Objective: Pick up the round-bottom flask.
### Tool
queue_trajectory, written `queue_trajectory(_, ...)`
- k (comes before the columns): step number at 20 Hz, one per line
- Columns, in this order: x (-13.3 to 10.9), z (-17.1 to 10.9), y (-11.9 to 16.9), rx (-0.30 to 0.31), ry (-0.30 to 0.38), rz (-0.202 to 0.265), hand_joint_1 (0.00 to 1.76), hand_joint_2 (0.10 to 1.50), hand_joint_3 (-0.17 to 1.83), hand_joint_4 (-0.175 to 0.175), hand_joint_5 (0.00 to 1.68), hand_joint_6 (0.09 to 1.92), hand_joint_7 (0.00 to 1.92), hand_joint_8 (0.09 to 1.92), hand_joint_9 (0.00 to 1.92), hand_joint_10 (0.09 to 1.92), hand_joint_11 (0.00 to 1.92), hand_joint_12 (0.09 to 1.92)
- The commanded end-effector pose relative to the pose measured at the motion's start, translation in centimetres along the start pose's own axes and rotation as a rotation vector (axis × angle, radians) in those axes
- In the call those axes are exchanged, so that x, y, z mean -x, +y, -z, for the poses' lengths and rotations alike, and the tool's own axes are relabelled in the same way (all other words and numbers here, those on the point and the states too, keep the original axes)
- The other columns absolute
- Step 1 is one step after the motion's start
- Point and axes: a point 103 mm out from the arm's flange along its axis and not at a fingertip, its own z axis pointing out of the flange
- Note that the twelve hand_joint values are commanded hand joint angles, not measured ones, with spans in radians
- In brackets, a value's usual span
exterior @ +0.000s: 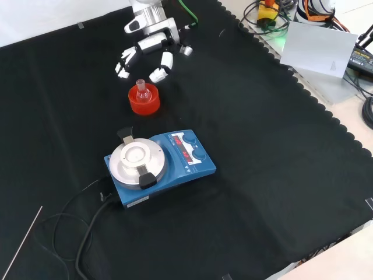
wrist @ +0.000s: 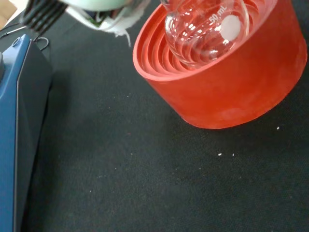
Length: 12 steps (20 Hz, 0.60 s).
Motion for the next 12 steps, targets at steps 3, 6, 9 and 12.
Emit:
queue_trajectory(3,-0.10,-1.13,0.87,0.025,0.044,0.001,0.92,0.57,0.84,-0.016,0.57,0.09,0.15,0.53,0.25,0.61,0.00,1.09)
queue_trajectory(6,0.14,-1.21,0.93,0.028,0.081,0.015,0.92,0.58,0.84,-0.015,0.59,0.09,0.16,0.53,0.26,0.61,0.00,1.09)
queue_trajectory(9,0.30,-1.32,0.91,0.029,0.084,0.017,0.92,0.58,0.83,-0.012,0.62,0.09,0.16,0.53,0.27,0.61,0.00,1.09)
queue_trajectory(12,0.27,-1.51,0.93,0.028,0.083,0.012,0.93,0.58,0.83,-0.012,0.64,0.09,0.17,0.52,0.27,0.61,0.00,1.09)
